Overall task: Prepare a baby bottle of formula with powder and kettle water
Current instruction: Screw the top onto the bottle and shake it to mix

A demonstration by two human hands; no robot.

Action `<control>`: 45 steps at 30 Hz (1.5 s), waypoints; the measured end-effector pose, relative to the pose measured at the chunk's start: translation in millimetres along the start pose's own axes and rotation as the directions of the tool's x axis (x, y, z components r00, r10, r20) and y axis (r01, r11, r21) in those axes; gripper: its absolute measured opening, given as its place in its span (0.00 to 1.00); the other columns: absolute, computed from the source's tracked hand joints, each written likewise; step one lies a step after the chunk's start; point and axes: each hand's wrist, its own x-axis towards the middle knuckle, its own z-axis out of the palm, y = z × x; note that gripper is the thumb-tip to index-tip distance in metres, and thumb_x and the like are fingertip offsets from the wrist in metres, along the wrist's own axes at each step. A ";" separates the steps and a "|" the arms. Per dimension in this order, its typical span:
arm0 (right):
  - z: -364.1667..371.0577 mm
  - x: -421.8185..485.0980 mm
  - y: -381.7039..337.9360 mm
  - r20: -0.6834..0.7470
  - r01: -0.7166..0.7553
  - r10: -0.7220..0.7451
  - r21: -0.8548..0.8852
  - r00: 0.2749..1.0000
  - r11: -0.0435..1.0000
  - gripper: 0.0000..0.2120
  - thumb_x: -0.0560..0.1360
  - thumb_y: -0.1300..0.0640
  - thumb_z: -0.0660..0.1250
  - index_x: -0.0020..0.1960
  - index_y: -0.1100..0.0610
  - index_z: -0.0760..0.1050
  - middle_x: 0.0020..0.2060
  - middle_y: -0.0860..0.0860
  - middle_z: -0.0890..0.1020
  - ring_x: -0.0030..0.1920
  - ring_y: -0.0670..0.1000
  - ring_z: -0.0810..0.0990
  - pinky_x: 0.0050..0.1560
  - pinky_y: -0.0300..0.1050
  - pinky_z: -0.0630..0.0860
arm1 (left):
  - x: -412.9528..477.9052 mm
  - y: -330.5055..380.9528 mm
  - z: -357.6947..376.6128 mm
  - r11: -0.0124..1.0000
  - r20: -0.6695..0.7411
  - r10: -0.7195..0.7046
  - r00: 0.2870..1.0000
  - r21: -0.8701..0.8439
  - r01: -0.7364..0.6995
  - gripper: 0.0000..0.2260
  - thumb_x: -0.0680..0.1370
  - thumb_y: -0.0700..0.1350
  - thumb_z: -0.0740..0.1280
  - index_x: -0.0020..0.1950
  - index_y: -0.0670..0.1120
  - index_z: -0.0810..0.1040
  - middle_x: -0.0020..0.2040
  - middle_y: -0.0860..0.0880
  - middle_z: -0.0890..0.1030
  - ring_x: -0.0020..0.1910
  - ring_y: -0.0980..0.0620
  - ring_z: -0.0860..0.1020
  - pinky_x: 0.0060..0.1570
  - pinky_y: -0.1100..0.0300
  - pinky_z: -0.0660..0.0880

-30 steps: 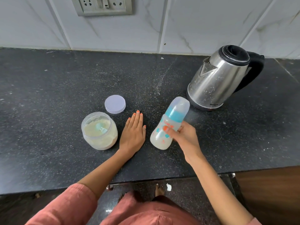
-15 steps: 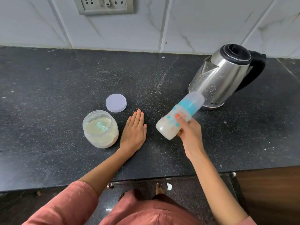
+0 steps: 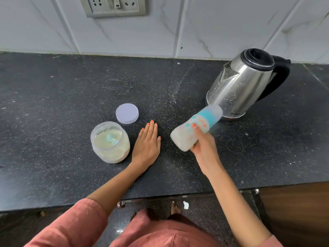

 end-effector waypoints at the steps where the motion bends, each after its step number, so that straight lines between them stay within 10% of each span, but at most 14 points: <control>1: -0.2 -4.5 2.1 0.067 -0.009 0.020 -0.149 0.998 0.989 0.06 0.73 0.61 0.64 0.48 0.52 0.75 0.42 0.47 0.83 0.43 0.44 0.82 0.45 0.40 0.79 | -0.1 -0.3 -0.5 1.000 0.007 0.000 1.000 -0.003 0.000 0.35 0.73 0.55 0.31 0.75 0.40 0.50 0.77 0.44 0.50 0.76 0.48 0.49 0.71 0.58 0.40; 4: -4.7 -10.1 2.8 0.158 0.041 0.015 -0.344 0.987 0.938 0.10 0.66 0.62 0.70 0.46 0.53 0.77 0.39 0.46 0.84 0.44 0.46 0.82 0.44 0.38 0.79 | -0.5 0.5 -2.4 1.000 0.021 -0.007 1.000 -0.020 0.007 0.34 0.73 0.55 0.31 0.75 0.41 0.48 0.77 0.45 0.48 0.76 0.49 0.47 0.71 0.59 0.39; 9: -1.0 4.9 -3.0 -0.039 0.049 -0.045 0.081 0.998 0.995 0.07 0.73 0.59 0.64 0.51 0.51 0.74 0.44 0.46 0.82 0.45 0.44 0.82 0.46 0.41 0.79 | -1.0 0.7 -3.9 0.999 0.020 -0.015 1.000 -0.028 0.016 0.23 0.82 0.49 0.42 0.75 0.41 0.47 0.77 0.45 0.47 0.76 0.49 0.46 0.72 0.58 0.40; 15: -4.9 -8.4 0.7 0.155 0.064 -0.003 -0.388 0.988 0.919 0.15 0.65 0.64 0.71 0.49 0.51 0.75 0.44 0.48 0.82 0.47 0.46 0.81 0.49 0.41 0.79 | -1.4 1.1 -5.1 0.998 0.030 -0.019 0.999 -0.051 0.021 0.23 0.82 0.48 0.44 0.75 0.42 0.47 0.77 0.45 0.46 0.76 0.50 0.45 0.71 0.58 0.39; 20: -2.1 7.3 -2.7 -0.061 0.100 -0.099 0.013 0.993 0.995 0.12 0.70 0.61 0.68 0.52 0.50 0.74 0.47 0.47 0.81 0.48 0.45 0.81 0.50 0.43 0.79 | -0.9 0.1 -2.7 1.000 0.017 -0.012 1.000 -0.016 0.012 0.25 0.81 0.51 0.40 0.75 0.41 0.47 0.77 0.45 0.48 0.76 0.49 0.46 0.71 0.59 0.39; 25: -2.7 -6.2 4.3 0.214 0.172 -0.066 -0.527 0.975 0.832 0.16 0.65 0.67 0.74 0.46 0.50 0.76 0.37 0.43 0.84 0.42 0.41 0.82 0.43 0.36 0.78 | -0.1 -1.1 0.9 1.000 0.013 -0.003 1.000 -0.015 0.003 0.33 0.74 0.55 0.32 0.75 0.41 0.49 0.77 0.44 0.50 0.76 0.49 0.48 0.70 0.59 0.38; 32: 2.1 6.1 -1.0 -0.098 0.120 -0.120 -0.004 0.988 0.993 0.09 0.73 0.61 0.66 0.50 0.49 0.74 0.47 0.47 0.81 0.49 0.46 0.80 0.53 0.46 0.77 | -1.3 0.6 -3.5 0.999 0.004 -0.012 1.000 -0.033 0.012 0.24 0.81 0.49 0.42 0.75 0.41 0.49 0.77 0.45 0.49 0.76 0.49 0.47 0.71 0.58 0.40; 37: -4.6 -4.4 0.7 0.172 0.147 -0.065 -0.524 0.983 0.839 0.15 0.66 0.67 0.73 0.45 0.51 0.76 0.41 0.45 0.82 0.42 0.41 0.82 0.42 0.35 0.77 | -1.8 0.3 -3.9 0.999 -0.001 -0.014 1.000 -0.038 0.014 0.23 0.82 0.47 0.47 0.75 0.42 0.48 0.77 0.45 0.47 0.76 0.49 0.46 0.71 0.59 0.39; 43: -1.5 9.5 -0.9 -0.133 0.112 -0.103 0.062 0.986 0.992 0.09 0.73 0.60 0.66 0.51 0.51 0.74 0.47 0.47 0.81 0.48 0.44 0.81 0.52 0.45 0.78 | -2.2 0.7 -5.3 0.999 0.011 -0.009 1.000 -0.034 0.010 0.23 0.82 0.48 0.45 0.75 0.42 0.46 0.77 0.45 0.46 0.76 0.50 0.45 0.72 0.58 0.39; 45: -0.5 5.0 2.9 -0.087 0.064 -0.066 -0.024 0.994 0.998 0.08 0.73 0.61 0.65 0.50 0.51 0.75 0.45 0.47 0.82 0.47 0.45 0.81 0.52 0.46 0.77 | -2.0 0.7 -5.1 0.999 0.014 -0.012 1.000 -0.040 0.012 0.23 0.82 0.48 0.46 0.75 0.42 0.47 0.77 0.45 0.47 0.76 0.50 0.45 0.72 0.58 0.40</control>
